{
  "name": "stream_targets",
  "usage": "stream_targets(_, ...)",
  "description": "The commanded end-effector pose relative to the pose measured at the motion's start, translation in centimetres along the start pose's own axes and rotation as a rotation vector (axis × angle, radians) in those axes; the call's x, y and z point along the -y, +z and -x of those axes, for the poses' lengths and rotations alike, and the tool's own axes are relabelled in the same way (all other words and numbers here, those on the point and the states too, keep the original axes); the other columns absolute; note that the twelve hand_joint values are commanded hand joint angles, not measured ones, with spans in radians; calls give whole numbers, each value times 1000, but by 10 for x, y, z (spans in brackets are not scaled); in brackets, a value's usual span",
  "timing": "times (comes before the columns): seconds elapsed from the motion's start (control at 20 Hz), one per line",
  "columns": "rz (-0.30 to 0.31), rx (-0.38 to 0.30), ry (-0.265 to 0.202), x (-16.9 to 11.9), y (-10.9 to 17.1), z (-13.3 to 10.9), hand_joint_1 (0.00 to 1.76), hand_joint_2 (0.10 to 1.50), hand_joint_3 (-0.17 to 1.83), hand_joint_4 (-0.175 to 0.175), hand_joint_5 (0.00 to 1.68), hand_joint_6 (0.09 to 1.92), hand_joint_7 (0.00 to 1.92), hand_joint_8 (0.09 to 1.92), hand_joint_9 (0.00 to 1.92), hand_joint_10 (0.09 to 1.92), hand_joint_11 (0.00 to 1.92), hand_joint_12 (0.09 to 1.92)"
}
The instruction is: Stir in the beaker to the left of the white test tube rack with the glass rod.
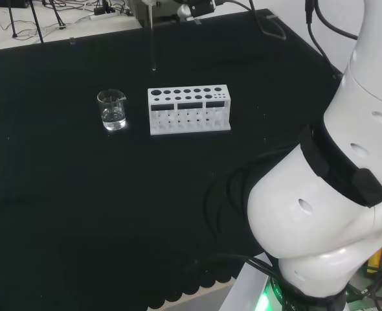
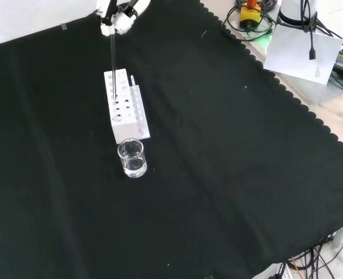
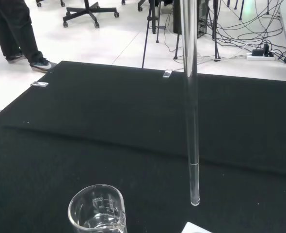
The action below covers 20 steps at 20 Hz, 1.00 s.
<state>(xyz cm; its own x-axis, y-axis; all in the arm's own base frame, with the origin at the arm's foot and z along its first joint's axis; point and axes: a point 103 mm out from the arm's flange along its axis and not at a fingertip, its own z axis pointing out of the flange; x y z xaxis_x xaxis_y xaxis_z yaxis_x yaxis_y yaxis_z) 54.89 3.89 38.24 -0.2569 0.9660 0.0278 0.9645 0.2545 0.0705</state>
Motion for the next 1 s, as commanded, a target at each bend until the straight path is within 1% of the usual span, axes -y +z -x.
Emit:
stream_targets(0.05,2,6,-11,-1,1,-8,1305,1137,-175,-175,1150,485,1123,1113,1622,955,1661,723)
stream_targets(0.25,2,-1,-18,-6,1,-12,1305,1136,-175,-175,1152,480,1124,1111,1623,953,1663,725)
stream_targets(0.4,6,-20,-34,-12,-1,-18,1305,1136,-175,-175,1155,475,1125,1109,1626,953,1663,727)
stream_targets(0.75,-6,-29,-103,-30,3,-49,1305,1135,-175,-175,1159,468,1127,1106,1628,951,1663,730)
stream_targets(1.0,-25,-49,-143,-35,13,-68,1305,1134,-175,-175,1161,463,1128,1103,1629,950,1662,732)
